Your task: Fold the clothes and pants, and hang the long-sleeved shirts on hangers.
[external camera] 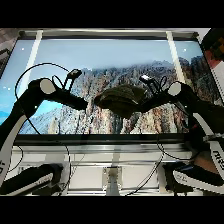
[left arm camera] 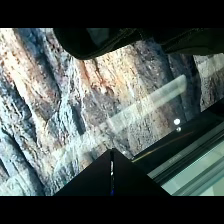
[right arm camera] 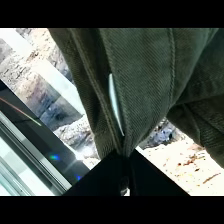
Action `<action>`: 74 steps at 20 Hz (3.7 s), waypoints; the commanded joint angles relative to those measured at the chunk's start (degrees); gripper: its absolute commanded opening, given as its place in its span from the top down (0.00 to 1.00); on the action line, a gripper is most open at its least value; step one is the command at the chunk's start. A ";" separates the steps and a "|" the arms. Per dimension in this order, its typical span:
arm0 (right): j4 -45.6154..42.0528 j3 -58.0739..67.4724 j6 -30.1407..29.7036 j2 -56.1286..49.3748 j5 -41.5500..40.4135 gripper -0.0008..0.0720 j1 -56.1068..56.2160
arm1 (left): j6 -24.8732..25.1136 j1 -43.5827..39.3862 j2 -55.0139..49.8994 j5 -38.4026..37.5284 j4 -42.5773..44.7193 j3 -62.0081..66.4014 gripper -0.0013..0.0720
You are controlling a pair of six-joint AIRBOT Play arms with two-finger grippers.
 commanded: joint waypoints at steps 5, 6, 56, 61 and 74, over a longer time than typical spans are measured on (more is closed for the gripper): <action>-6.10 11.78 5.40 5.27 2.64 0.95 0.35 | 0.00 -0.04 0.02 0.81 -0.04 -0.02 0.97; -6.21 14.84 5.42 6.47 2.69 0.95 0.35 | 0.00 -0.04 0.02 1.68 -0.07 -0.02 0.97; -7.61 25.11 7.45 6.32 -11.72 0.95 0.24 | 41.97 -27.28 3.85 27.30 -20.09 -0.04 0.97; -7.15 25.53 7.45 6.32 -2.05 0.95 0.24 | 41.44 -25.88 -0.87 35.93 -13.60 -0.07 0.95; -6.62 25.53 7.39 6.32 0.66 0.95 0.24 | 41.44 -21.40 -14.75 52.54 -21.03 -0.02 0.40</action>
